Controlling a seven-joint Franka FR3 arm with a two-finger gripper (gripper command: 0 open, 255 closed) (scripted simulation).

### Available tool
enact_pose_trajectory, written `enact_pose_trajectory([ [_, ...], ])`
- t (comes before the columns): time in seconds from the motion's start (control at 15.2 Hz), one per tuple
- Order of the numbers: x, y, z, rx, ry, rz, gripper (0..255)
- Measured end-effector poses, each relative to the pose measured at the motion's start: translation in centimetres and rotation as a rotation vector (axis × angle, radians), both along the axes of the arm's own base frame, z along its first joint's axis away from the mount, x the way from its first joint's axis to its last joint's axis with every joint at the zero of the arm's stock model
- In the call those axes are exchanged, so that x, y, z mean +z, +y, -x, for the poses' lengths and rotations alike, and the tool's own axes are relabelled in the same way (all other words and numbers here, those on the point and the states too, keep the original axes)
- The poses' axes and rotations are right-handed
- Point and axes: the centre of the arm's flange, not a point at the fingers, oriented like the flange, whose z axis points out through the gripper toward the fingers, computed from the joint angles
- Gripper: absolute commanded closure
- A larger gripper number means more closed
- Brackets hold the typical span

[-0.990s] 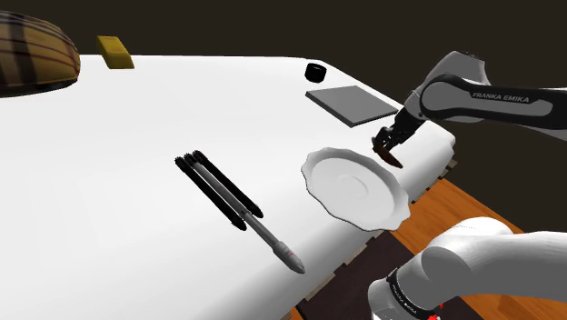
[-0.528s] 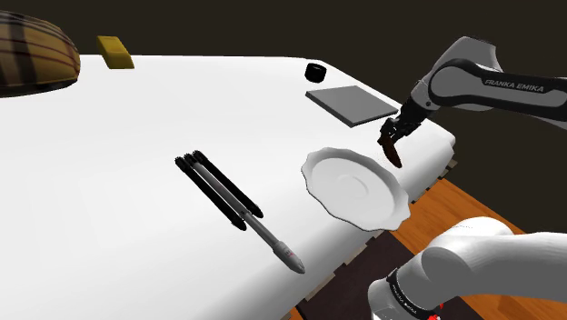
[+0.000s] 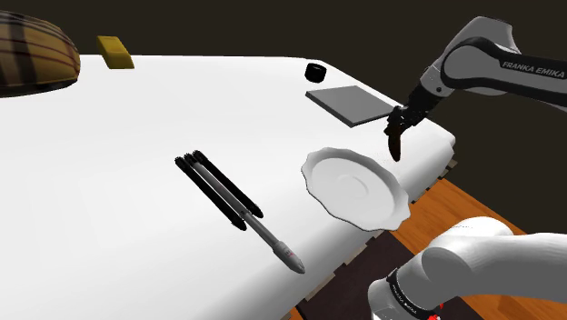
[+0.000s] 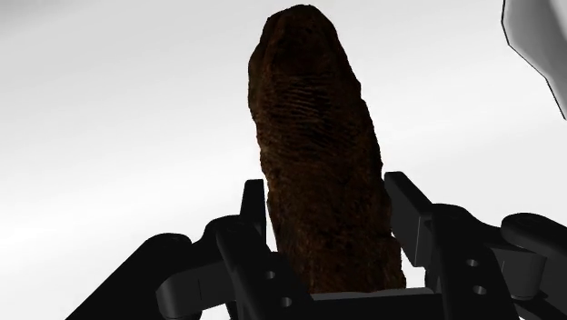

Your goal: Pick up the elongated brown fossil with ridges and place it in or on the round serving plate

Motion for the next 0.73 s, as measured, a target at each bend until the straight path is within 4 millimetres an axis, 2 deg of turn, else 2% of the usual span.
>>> enact_pose_trajectory([
  [0.26, 1.6, 0.6, 0.0, 0.000, 0.000, 0.000, 255],
  [0.46, 1.7, 3.7, 0.8, 0.001, 0.000, 0.000, 255],
  [0.73, 2.0, 9.1, 1.7, 0.001, 0.000, 0.000, 255],
])
